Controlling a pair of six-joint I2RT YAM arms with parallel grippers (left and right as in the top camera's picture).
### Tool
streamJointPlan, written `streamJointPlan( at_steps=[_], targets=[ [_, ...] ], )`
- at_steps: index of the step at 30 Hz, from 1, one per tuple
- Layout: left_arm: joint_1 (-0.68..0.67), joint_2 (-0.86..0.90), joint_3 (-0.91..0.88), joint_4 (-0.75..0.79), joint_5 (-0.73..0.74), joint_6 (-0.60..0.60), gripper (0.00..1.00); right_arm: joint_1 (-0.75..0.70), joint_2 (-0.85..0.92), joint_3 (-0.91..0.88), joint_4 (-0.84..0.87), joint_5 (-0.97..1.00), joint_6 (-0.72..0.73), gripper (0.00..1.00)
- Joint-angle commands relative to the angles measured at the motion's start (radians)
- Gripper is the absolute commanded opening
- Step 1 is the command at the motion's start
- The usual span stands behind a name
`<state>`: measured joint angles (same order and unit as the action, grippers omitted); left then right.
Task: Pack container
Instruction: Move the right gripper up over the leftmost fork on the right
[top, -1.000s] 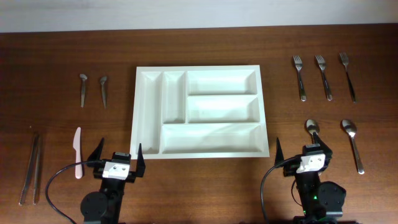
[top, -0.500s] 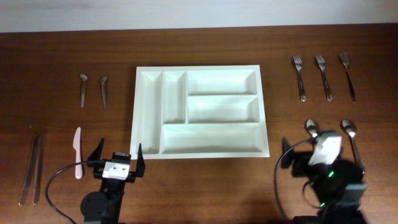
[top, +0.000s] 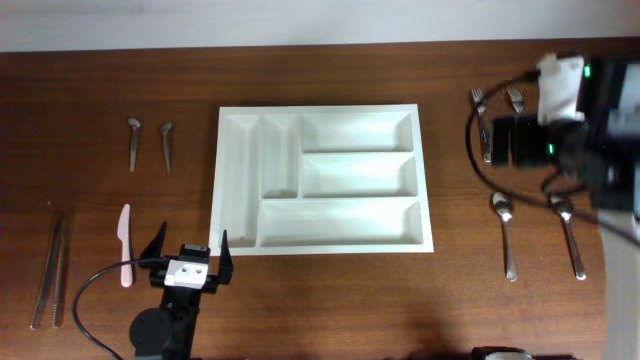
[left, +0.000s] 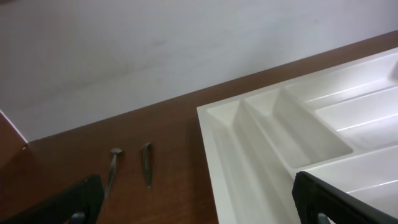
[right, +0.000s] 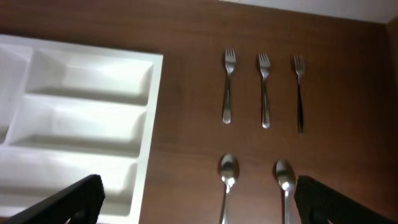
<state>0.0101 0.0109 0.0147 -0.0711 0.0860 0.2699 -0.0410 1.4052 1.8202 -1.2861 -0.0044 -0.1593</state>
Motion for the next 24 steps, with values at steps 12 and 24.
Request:
streamJointPlan(
  at_steps=[12,24],
  targets=[
    [0.006,-0.006,-0.006,-0.003,-0.004,0.008,0.99,0.005,0.206,0.070,0.072,0.010,-0.028,0.99],
    [0.006,-0.006,-0.006,-0.003,-0.004,0.008,0.99,-0.077,0.583,0.071,0.275,0.036,-0.110,0.99]
  ],
)
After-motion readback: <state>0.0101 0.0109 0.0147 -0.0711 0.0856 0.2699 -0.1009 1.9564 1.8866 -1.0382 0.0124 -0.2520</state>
